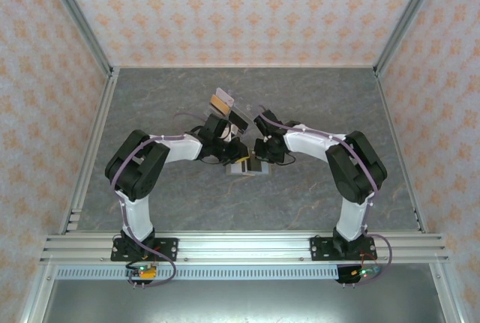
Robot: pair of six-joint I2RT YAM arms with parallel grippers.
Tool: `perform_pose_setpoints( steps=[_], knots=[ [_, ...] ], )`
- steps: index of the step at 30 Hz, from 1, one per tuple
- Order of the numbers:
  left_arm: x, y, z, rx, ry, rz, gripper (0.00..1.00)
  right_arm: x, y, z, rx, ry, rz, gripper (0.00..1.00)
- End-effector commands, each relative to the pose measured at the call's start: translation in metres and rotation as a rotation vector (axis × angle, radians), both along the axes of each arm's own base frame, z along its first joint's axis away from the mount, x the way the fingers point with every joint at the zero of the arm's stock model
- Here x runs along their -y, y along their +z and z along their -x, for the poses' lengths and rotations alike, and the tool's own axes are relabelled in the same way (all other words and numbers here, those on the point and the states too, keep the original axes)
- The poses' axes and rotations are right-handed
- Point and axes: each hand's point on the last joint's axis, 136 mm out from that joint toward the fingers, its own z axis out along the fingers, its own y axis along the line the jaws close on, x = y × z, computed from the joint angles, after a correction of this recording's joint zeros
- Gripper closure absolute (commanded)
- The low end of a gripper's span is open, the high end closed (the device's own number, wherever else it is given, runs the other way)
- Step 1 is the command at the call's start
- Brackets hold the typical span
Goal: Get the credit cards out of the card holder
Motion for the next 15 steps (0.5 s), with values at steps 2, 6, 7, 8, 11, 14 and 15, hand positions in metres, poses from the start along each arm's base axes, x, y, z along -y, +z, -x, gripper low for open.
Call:
perform_pose_setpoints(
  steps=[2, 6, 7, 8, 11, 14, 15],
  knots=[
    [0.003, 0.021, -0.004, 0.05, -0.009, 0.057, 0.89, 0.02, -0.023, 0.012, -0.06, -0.021, 0.11, 0.83],
    [-0.005, 0.018, -0.004, 0.044, 0.005, 0.034, 0.94, 0.019, -0.019, 0.01, -0.05, -0.023, 0.104, 0.83],
    [-0.008, 0.017, -0.003, 0.042, 0.008, 0.023, 0.95, 0.018, -0.017, 0.009, -0.042, -0.023, 0.097, 0.83],
    [-0.014, 0.015, -0.002, 0.034, 0.012, 0.004, 0.96, 0.016, -0.013, 0.008, -0.033, -0.02, 0.086, 0.83],
    [-0.027, 0.018, 0.001, 0.037, 0.015, -0.04, 0.98, 0.009, 0.001, 0.002, 0.007, -0.004, 0.036, 0.8],
    [-0.039, 0.03, 0.001, 0.063, 0.02, -0.067, 0.99, 0.001, 0.027, -0.008, 0.092, -0.006, -0.035, 0.79],
    [-0.043, 0.035, 0.001, 0.07, 0.025, -0.073, 1.0, -0.004, 0.037, -0.011, 0.125, -0.001, -0.07, 0.75]
  ],
)
